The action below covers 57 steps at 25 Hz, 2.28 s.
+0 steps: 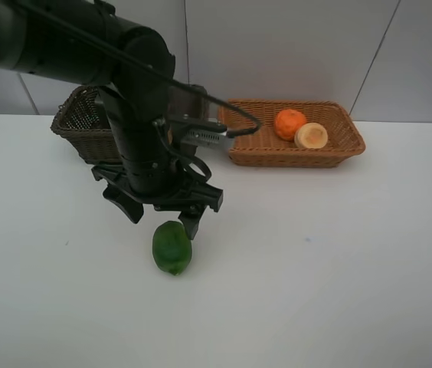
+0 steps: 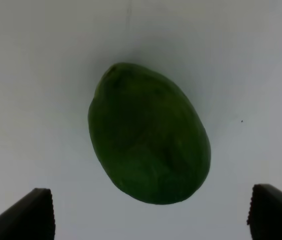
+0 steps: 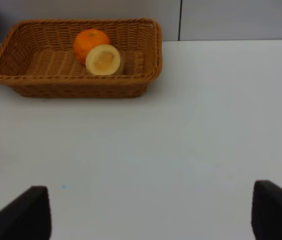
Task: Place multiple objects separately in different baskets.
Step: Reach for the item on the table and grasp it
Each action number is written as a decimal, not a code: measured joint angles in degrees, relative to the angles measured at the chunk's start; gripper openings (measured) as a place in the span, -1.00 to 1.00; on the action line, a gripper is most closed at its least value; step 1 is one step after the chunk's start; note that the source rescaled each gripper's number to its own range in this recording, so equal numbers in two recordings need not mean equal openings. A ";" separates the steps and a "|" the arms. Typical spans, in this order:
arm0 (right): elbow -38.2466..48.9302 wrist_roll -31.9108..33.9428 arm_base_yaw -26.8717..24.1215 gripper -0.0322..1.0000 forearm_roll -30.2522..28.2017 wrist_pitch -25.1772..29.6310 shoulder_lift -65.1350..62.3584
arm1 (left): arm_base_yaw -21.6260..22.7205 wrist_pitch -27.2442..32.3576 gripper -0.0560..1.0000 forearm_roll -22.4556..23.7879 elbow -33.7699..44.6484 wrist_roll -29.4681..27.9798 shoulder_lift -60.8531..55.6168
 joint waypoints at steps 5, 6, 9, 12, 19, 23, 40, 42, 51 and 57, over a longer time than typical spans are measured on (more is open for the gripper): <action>0.00 0.00 0.00 0.43 0.00 0.00 0.00 | 0.00 -0.14 0.99 -1.20 0.00 0.19 1.73; 0.00 0.00 0.00 0.43 0.00 0.00 0.00 | 0.00 -0.32 0.99 -1.20 0.00 -0.10 2.07; 0.00 0.00 0.00 0.43 0.00 0.00 0.00 | 0.00 -1.19 0.99 -1.62 0.00 -3.14 2.58; 0.00 0.00 0.00 0.43 0.00 0.00 0.00 | 0.00 -1.39 0.99 -1.20 0.00 -8.83 2.58; 0.00 0.00 0.00 0.43 0.00 0.00 0.00 | 0.00 -0.94 0.99 1.47 0.00 -14.85 3.65; 0.00 0.00 0.00 0.43 0.00 0.00 0.00 | 0.00 -1.05 0.99 1.64 0.00 -14.94 4.81; 0.00 0.00 0.00 0.43 0.00 0.00 0.00 | 0.00 -5.02 0.99 0.36 0.00 -14.77 7.00; 0.00 0.00 0.00 0.43 0.00 0.00 0.00 | 0.00 -5.07 0.99 0.41 0.00 -14.77 7.51; 0.00 0.00 0.00 0.43 0.00 0.00 0.00 | 0.00 -6.55 0.99 0.48 0.00 -14.77 9.39; 0.00 0.00 0.00 0.43 0.00 0.00 0.00 | 0.00 -7.05 0.99 0.59 0.00 -13.82 11.78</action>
